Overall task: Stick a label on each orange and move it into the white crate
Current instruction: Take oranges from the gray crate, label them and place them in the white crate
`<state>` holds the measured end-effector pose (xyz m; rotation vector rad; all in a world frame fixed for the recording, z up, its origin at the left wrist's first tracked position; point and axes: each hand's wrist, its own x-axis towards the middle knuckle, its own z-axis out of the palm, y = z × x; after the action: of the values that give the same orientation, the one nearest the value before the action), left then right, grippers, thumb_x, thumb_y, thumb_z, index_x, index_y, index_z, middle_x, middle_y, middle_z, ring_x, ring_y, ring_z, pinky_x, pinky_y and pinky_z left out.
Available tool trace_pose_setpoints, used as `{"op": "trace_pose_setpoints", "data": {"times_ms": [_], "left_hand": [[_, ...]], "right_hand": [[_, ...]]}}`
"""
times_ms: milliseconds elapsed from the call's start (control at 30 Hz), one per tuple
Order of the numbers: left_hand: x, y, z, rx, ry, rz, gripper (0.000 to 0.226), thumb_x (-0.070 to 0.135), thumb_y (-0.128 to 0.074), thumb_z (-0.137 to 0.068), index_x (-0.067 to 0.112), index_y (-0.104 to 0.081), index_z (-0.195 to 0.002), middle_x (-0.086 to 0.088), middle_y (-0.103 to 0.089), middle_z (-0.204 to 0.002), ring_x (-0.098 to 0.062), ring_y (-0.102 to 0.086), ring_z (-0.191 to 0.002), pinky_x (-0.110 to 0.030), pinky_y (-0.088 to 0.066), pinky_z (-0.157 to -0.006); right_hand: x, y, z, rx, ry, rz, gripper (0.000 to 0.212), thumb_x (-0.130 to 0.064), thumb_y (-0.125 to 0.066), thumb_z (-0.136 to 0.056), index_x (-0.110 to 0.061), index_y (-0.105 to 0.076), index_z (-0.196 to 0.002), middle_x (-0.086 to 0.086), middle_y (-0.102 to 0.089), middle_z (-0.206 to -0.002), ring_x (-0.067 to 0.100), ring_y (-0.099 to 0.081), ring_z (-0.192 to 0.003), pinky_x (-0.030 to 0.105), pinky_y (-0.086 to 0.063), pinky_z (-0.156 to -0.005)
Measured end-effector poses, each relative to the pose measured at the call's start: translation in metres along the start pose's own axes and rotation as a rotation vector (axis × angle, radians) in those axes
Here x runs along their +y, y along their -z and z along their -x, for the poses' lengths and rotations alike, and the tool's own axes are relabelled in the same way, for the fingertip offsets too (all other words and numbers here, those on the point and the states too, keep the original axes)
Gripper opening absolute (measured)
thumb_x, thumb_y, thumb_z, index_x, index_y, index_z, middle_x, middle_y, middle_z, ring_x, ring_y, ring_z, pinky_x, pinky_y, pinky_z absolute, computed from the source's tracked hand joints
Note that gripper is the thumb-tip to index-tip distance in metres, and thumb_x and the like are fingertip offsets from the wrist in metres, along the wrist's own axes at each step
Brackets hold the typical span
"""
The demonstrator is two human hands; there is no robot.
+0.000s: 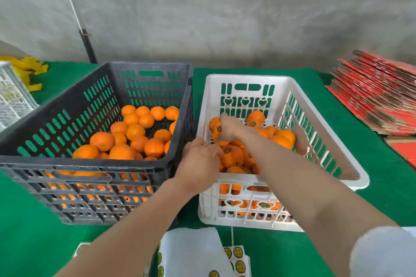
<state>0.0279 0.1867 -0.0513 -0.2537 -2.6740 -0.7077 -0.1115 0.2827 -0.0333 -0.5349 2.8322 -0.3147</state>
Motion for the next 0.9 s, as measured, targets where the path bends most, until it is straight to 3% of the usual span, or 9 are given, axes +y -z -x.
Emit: {"op": "trace_pose_setpoints", "data": {"times_ms": [133,233,300,400,500,600,700,767,900], "left_hand": [[-0.003,-0.001,-0.002,-0.033,0.052,-0.002,0.029,0.01,-0.042,-0.093,0.017,-0.069,-0.103,0.005,-0.041,-0.081,-0.022,-0.042,-0.089,-0.031,-0.033,-0.085],[0.002,0.0,0.0,0.008,0.067,0.014,0.027,0.008,-0.044,-0.093,0.014,-0.067,-0.107,0.009,-0.047,-0.079,-0.022,-0.041,-0.091,-0.029,-0.026,-0.083],[0.006,0.005,0.0,-0.044,0.039,-0.071,0.026,0.013,-0.043,-0.096,0.014,-0.059,-0.116,-0.002,-0.057,-0.107,-0.023,-0.044,-0.108,-0.031,-0.028,-0.091],[0.007,0.03,0.006,-0.076,-0.017,0.002,0.032,0.017,-0.05,-0.096,0.008,-0.049,-0.126,-0.008,-0.045,-0.127,-0.023,-0.042,-0.118,-0.03,-0.032,-0.1],[0.014,0.063,0.027,-0.143,-0.128,0.148,0.03,0.015,-0.052,-0.095,0.006,-0.051,-0.124,-0.006,-0.046,-0.123,-0.017,-0.048,-0.105,-0.025,-0.038,-0.094],[0.02,0.087,0.043,-0.174,-0.193,0.287,0.021,0.013,-0.056,-0.093,0.008,-0.06,-0.113,-0.003,-0.055,-0.106,-0.012,-0.052,-0.087,-0.024,-0.043,-0.081],[0.001,0.118,0.031,-0.051,-0.161,0.236,0.014,0.009,-0.06,-0.089,0.007,-0.065,-0.101,-0.005,-0.061,-0.097,-0.015,-0.055,-0.085,-0.026,-0.044,-0.074],[-0.03,0.139,0.019,0.078,0.006,0.117,0.015,0.01,-0.06,-0.088,0.009,-0.066,-0.101,-0.006,-0.064,-0.098,-0.022,-0.058,-0.089,-0.033,-0.045,-0.079],[-0.098,0.156,0.026,-0.068,0.35,-0.301,0.023,0.022,-0.047,-0.093,0.013,-0.057,-0.113,-0.005,-0.06,-0.097,-0.029,-0.06,-0.093,-0.042,-0.05,-0.076]], "right_hand": [[0.004,-0.022,-0.013,-0.065,0.029,0.162,0.029,-0.021,-0.058,-0.089,-0.009,-0.052,-0.114,0.01,-0.061,-0.106,0.025,-0.056,-0.085,0.025,-0.043,-0.059],[0.001,-0.025,-0.012,-0.139,0.023,0.187,0.025,-0.019,-0.054,-0.091,-0.008,-0.054,-0.114,0.012,-0.061,-0.107,0.03,-0.057,-0.1,0.029,-0.046,-0.069],[0.002,-0.021,-0.012,0.015,0.023,0.05,0.029,-0.016,-0.058,-0.088,-0.006,-0.052,-0.115,0.014,-0.06,-0.106,0.034,-0.054,-0.11,0.033,-0.046,-0.074],[-0.003,-0.004,-0.004,0.435,0.056,-0.271,0.046,-0.012,-0.059,-0.087,-0.006,-0.045,-0.131,0.015,-0.05,-0.132,0.028,-0.044,-0.125,0.034,-0.035,-0.102],[-0.03,0.019,0.016,0.85,0.181,-0.488,0.035,-0.008,-0.057,-0.088,-0.003,-0.052,-0.122,0.012,-0.054,-0.124,0.025,-0.048,-0.116,0.032,-0.037,-0.099],[-0.078,0.038,0.034,0.993,0.42,-0.591,0.024,-0.006,-0.058,-0.084,0.0,-0.059,-0.107,0.01,-0.059,-0.107,0.017,-0.052,-0.097,0.025,-0.043,-0.086],[-0.129,0.051,0.037,0.838,0.518,-0.611,0.015,-0.003,-0.061,-0.083,-0.001,-0.064,-0.098,0.009,-0.065,-0.097,0.012,-0.055,-0.085,0.021,-0.045,-0.079],[-0.162,0.056,0.03,0.626,0.536,-0.516,0.015,-0.003,-0.062,-0.081,-0.002,-0.066,-0.096,0.009,-0.069,-0.097,0.016,-0.061,-0.084,0.025,-0.047,-0.082],[-0.224,0.032,0.007,0.026,0.513,0.103,0.016,-0.013,-0.059,-0.084,-0.009,-0.067,-0.097,0.006,-0.065,-0.105,0.021,-0.058,-0.099,0.03,-0.046,-0.083]]}}
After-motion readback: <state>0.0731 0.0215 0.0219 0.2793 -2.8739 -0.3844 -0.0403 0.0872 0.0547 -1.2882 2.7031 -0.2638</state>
